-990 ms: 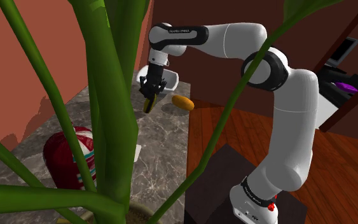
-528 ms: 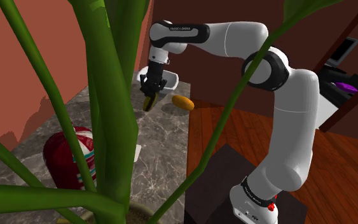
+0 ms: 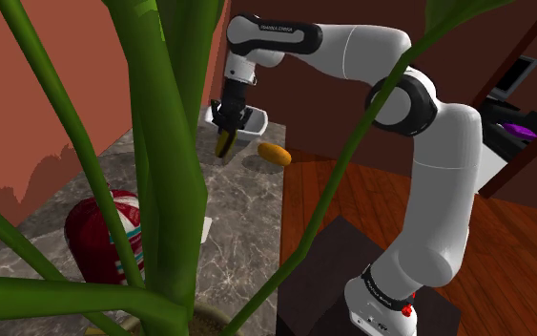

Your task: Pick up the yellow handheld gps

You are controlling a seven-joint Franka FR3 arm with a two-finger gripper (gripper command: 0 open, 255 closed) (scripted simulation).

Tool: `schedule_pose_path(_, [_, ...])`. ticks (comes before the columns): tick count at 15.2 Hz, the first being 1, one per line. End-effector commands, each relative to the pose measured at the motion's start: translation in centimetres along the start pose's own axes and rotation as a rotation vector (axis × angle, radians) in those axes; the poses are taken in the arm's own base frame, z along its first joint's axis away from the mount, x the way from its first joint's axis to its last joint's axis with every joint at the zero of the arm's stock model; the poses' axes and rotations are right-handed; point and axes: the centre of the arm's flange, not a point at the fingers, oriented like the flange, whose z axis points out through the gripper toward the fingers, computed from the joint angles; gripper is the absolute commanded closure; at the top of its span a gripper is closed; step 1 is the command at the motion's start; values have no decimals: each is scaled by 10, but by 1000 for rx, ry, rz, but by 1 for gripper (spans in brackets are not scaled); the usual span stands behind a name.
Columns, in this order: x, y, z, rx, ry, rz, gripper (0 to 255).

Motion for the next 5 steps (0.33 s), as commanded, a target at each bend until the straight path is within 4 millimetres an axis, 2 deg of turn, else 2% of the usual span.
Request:
schedule_pose_path(1, [-4,-2,-10,0,0,-1,255])
schedule_pose_path(3, [-7,-4,-20,0,0,-1,255])
schedule_pose_path(5, [-8,-4,-20,0,0,-1,255])
